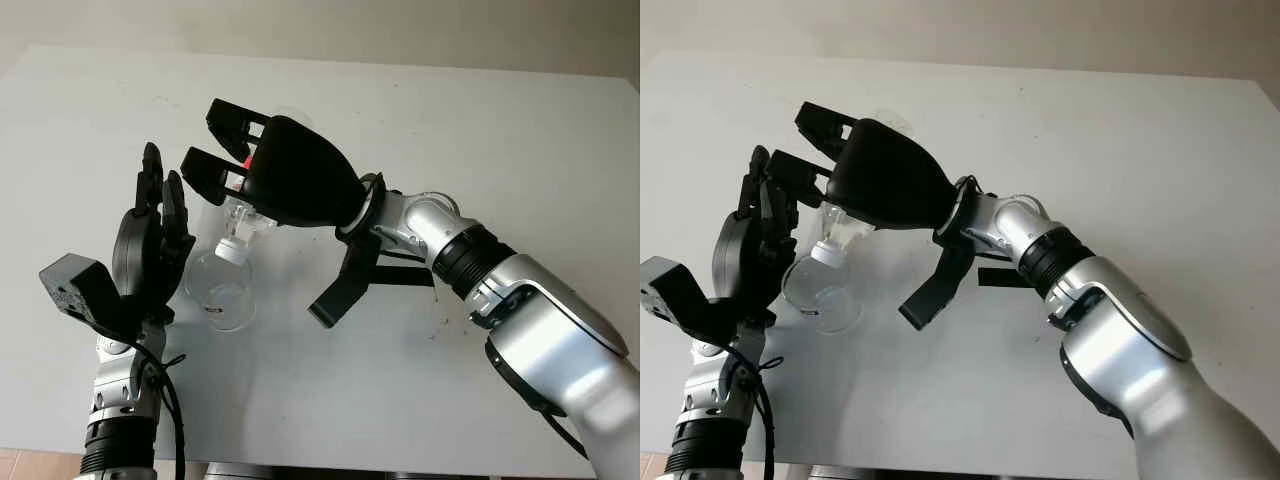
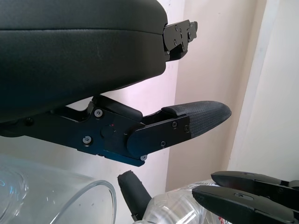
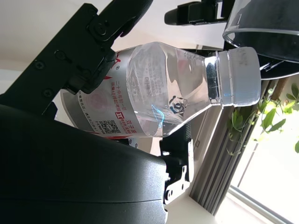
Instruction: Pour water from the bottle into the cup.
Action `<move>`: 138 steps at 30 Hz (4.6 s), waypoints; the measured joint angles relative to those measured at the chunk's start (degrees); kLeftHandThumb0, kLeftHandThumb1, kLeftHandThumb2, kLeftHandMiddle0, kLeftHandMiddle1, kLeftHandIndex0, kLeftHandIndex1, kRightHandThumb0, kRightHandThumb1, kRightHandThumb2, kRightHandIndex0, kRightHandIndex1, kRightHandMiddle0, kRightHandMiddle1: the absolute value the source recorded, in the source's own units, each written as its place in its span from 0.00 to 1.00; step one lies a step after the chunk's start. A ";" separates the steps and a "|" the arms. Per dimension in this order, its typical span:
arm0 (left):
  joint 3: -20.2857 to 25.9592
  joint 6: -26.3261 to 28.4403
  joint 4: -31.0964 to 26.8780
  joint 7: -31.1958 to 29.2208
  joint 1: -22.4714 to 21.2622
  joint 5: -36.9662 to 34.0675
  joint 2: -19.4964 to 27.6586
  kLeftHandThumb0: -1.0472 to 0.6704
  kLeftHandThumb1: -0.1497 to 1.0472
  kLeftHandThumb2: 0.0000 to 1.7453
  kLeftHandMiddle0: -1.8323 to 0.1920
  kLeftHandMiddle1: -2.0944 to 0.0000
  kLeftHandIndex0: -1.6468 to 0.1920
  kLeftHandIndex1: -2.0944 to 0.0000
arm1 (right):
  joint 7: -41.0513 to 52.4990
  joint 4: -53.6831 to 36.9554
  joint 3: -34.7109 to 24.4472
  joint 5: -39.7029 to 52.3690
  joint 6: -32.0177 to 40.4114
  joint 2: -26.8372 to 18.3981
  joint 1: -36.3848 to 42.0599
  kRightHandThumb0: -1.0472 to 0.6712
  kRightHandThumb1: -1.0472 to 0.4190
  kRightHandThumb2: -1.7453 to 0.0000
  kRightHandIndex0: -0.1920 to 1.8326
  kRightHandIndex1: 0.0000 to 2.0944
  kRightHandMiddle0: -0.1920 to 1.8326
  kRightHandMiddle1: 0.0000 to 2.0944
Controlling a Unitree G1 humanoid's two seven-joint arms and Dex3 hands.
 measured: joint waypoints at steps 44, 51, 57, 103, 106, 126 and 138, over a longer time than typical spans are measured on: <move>-0.59 -0.02 1.59 -0.24 -0.56 0.10 0.03 0.18 1.00 0.40 1.00 1.00 1.00 1.00 | 71.73 -36.36 -48.14 86.53 53.93 2.15 27.51 0.51 0.00 0.83 0.67 1.00 0.36 1.00; -0.76 0.39 1.55 -0.38 -0.69 0.07 0.05 0.19 1.00 0.41 1.00 1.00 1.00 1.00 | 68.97 -43.86 -54.67 93.40 70.81 1.73 30.24 0.49 0.00 0.80 0.71 1.00 0.13 1.00; -0.75 0.62 1.32 -0.61 -0.71 -0.05 0.09 0.19 1.00 0.40 1.00 1.00 1.00 1.00 | 67.60 -47.85 -55.67 94.16 74.97 1.68 32.58 0.48 0.00 0.79 0.69 1.00 0.14 1.00; 0.55 4.16 -2.23 -1.69 0.72 -0.88 2.54 0.18 1.00 0.37 1.00 1.00 1.00 1.00 | 73.49 -52.56 -49.04 84.72 57.06 3.07 47.05 0.34 0.05 0.97 0.06 1.00 0.06 1.00; 0.56 4.08 -1.78 -1.87 0.63 -0.88 2.55 0.18 1.00 0.38 1.00 1.00 1.00 1.00 | 75.40 -51.69 -49.06 84.28 53.85 2.32 48.19 0.32 0.06 0.97 0.01 0.99 0.01 1.00; 0.91 3.93 -0.47 -2.40 -0.45 -1.30 2.54 0.18 1.00 0.37 1.00 1.00 1.00 1.00 | 77.05 -51.05 -49.71 82.09 49.04 1.17 51.61 0.19 0.13 0.97 0.00 0.17 0.00 0.22; 0.75 3.40 0.03 -1.70 -0.90 -0.97 2.47 0.18 1.00 0.38 1.00 1.00 1.00 1.00 | 79.51 -45.37 -48.89 77.97 32.41 -0.17 51.66 0.06 0.11 0.97 0.00 0.00 0.00 0.00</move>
